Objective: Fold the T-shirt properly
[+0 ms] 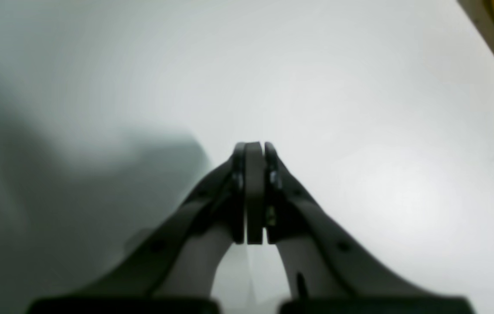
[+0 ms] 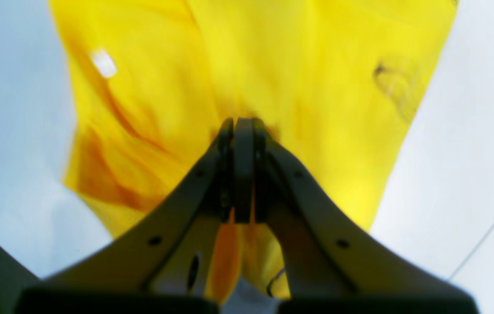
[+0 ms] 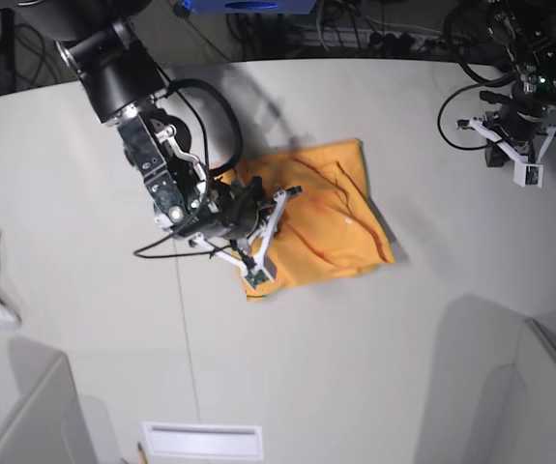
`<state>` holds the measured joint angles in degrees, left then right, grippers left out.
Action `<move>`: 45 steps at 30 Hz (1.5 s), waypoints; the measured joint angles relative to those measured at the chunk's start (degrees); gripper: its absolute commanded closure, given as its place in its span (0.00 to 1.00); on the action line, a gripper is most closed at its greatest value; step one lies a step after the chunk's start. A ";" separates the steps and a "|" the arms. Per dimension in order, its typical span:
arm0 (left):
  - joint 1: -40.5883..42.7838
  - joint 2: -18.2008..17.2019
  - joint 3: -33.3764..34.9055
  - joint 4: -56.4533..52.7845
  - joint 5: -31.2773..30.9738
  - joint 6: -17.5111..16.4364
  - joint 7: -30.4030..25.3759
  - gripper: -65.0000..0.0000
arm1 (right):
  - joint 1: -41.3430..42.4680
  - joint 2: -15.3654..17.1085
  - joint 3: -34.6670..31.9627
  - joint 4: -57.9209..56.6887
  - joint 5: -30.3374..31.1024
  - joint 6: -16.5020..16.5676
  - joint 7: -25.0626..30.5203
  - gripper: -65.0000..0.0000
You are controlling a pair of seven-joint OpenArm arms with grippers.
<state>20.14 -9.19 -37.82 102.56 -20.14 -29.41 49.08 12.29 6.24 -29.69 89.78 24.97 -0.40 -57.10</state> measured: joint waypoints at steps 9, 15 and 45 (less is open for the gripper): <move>-0.11 -0.04 -0.02 0.02 -0.04 -0.02 -0.07 1.00 | -7.52 1.70 -5.09 9.11 0.17 0.07 0.24 1.00; 0.09 -0.04 -0.11 0.02 0.17 -0.02 0.00 1.00 | -8.57 -0.44 -9.55 12.26 0.11 0.13 0.50 1.00; -1.81 7.58 0.37 6.27 -0.96 -0.20 0.02 1.00 | -7.45 -4.04 -20.00 -0.55 -0.15 -0.07 7.93 1.00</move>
<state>18.33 -1.61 -37.45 108.84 -21.10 -29.61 49.10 4.84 2.20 -49.69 89.23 24.82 -0.47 -49.17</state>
